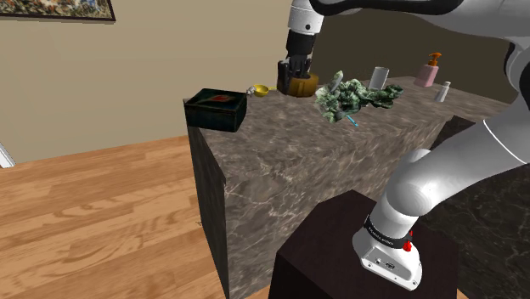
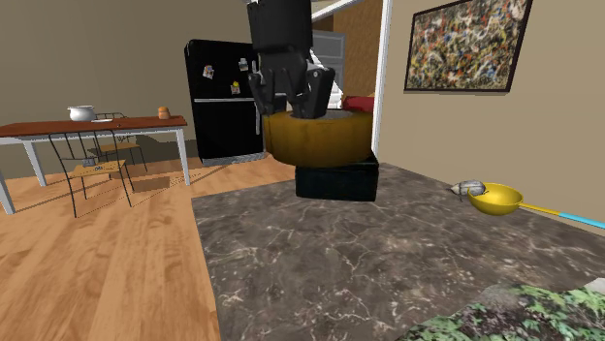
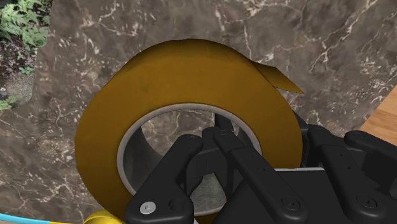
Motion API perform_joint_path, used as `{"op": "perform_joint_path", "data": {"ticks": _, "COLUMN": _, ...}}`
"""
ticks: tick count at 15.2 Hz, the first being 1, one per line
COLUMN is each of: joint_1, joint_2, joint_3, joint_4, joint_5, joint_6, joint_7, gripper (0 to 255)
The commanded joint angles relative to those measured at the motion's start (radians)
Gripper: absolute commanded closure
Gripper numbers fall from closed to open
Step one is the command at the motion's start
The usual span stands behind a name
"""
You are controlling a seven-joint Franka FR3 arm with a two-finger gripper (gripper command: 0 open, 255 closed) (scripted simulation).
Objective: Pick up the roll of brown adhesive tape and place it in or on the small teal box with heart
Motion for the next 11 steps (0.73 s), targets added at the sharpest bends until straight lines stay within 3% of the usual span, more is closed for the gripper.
{"op": "perform_joint_path", "data": {"ticks": 1, "joint_1": -0.001, "joint_2": 0.010, "joint_3": -0.002, "joint_4": 0.038, "joint_5": -0.002, "joint_6": -0.028, "joint_7": -0.002, "gripper": 255}}
{"op": "perform_joint_path", "data": {"ticks": 11, "joint_1": 0.017, "joint_2": 0.345, "joint_3": 0.096, "joint_4": 0.351, "joint_5": -0.034, "joint_6": -0.009, "joint_7": 0.124, "gripper": 255}}
